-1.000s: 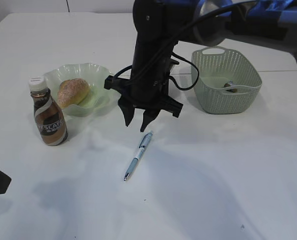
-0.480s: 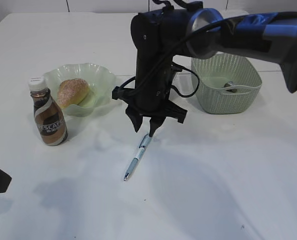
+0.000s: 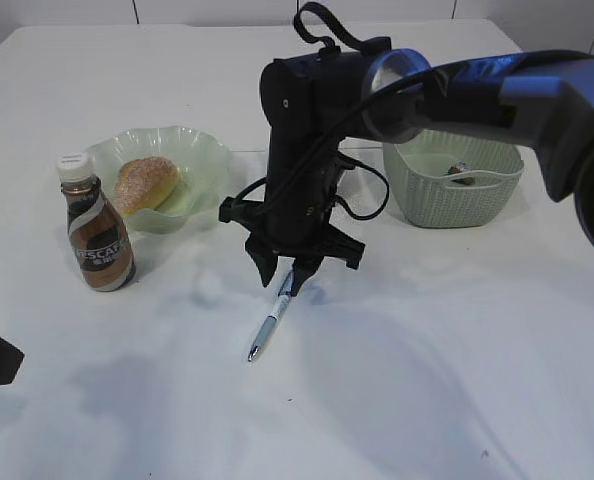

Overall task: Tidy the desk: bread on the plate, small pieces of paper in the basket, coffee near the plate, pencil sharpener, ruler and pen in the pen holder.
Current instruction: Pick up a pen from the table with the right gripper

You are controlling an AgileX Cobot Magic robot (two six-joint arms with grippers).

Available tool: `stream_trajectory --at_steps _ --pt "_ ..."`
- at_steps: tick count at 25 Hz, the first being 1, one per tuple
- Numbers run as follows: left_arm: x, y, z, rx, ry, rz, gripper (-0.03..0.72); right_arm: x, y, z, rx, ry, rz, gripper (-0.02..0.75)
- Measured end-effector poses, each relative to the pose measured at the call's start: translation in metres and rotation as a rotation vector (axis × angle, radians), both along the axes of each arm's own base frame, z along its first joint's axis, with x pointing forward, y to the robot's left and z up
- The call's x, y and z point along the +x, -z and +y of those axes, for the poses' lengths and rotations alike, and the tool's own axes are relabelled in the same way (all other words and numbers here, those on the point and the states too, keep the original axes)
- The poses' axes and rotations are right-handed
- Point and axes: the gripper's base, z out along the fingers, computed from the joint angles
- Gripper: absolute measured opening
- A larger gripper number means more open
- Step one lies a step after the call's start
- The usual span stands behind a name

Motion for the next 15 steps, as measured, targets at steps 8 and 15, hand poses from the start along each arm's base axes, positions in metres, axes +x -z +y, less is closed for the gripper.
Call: stream_trajectory --at_steps 8,15 --pt "0.0 0.0 0.0 0.0 0.0 0.0 0.401 0.001 0.016 0.002 -0.001 -0.017 0.021 0.3" --pt "0.0 0.0 0.0 0.0 0.0 0.0 0.401 0.004 0.02 0.004 0.013 -0.015 -0.004 0.3"
